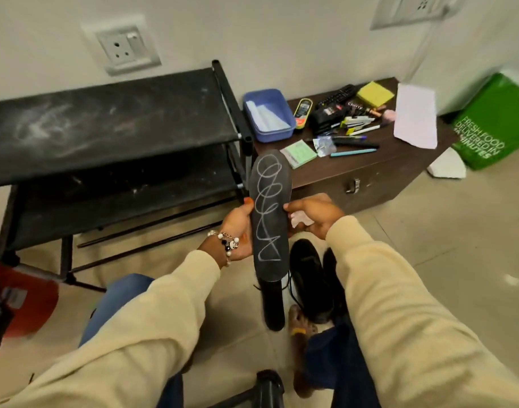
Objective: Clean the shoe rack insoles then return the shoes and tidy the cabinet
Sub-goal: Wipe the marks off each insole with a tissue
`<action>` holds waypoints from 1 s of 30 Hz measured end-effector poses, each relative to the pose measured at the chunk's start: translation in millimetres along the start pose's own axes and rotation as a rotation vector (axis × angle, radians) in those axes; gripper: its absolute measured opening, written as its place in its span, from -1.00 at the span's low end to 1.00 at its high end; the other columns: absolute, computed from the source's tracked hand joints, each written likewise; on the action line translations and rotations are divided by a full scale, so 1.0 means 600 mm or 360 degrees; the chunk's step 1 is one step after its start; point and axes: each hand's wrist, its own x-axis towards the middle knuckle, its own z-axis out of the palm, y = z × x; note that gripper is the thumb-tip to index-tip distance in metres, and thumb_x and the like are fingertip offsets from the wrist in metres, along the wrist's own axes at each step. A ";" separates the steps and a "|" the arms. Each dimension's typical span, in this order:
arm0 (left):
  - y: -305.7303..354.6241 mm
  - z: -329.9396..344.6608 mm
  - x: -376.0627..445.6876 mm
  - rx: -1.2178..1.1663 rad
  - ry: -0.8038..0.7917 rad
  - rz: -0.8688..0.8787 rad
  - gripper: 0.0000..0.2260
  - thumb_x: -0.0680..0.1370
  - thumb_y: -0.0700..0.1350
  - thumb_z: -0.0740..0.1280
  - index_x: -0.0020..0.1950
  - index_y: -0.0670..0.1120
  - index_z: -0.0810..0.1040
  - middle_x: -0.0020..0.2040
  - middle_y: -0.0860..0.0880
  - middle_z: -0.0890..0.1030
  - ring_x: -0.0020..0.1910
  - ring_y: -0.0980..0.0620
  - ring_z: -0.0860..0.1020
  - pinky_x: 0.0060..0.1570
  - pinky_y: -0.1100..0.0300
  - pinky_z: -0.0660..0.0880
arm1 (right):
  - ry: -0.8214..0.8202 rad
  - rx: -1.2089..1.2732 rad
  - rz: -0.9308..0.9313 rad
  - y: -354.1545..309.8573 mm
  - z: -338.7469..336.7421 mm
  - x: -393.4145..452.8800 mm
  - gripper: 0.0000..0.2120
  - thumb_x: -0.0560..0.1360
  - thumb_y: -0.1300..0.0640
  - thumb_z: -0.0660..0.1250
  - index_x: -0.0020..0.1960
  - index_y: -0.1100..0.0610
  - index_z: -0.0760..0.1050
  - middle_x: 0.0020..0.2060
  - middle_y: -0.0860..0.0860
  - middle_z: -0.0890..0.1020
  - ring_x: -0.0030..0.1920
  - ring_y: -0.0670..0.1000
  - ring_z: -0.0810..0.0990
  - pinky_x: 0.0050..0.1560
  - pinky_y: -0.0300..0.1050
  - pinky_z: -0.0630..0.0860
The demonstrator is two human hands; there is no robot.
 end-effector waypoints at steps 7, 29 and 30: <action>0.023 0.036 0.054 -0.0149 -0.0374 0.0088 -0.46 0.62 0.25 -0.04 0.26 -0.07 0.52 0.16 -0.20 0.63 0.03 -0.24 0.64 -0.06 -0.16 0.60 | 0.0178 0.0403 -0.0065 -0.044 -0.031 0.021 -0.94 0.41 0.34 0.40 -0.20 0.25 0.53 -0.32 0.12 0.59 -0.38 0.04 0.53 -0.43 -0.17 0.32; 0.096 0.052 0.200 -0.0363 -0.0067 0.0411 -0.42 0.57 0.30 0.06 0.24 -0.11 0.56 0.19 -0.20 0.61 0.18 -0.19 0.57 0.25 -0.13 0.46 | -0.0064 -0.0459 -0.1068 -0.045 -0.020 0.070 -0.59 0.41 0.34 0.43 0.21 0.07 0.51 0.08 0.01 0.62 0.07 -0.04 0.62 0.10 -0.16 0.57; 0.096 0.053 0.203 -0.0357 -0.0062 0.0419 -0.42 0.57 0.30 0.07 0.23 -0.12 0.56 0.18 -0.19 0.61 0.18 -0.17 0.58 0.27 -0.12 0.45 | -0.0041 -0.0653 -0.1112 -0.042 -0.017 0.068 -0.60 0.38 0.30 0.47 0.17 0.08 0.53 0.03 -0.01 0.64 0.02 -0.05 0.63 0.06 -0.16 0.58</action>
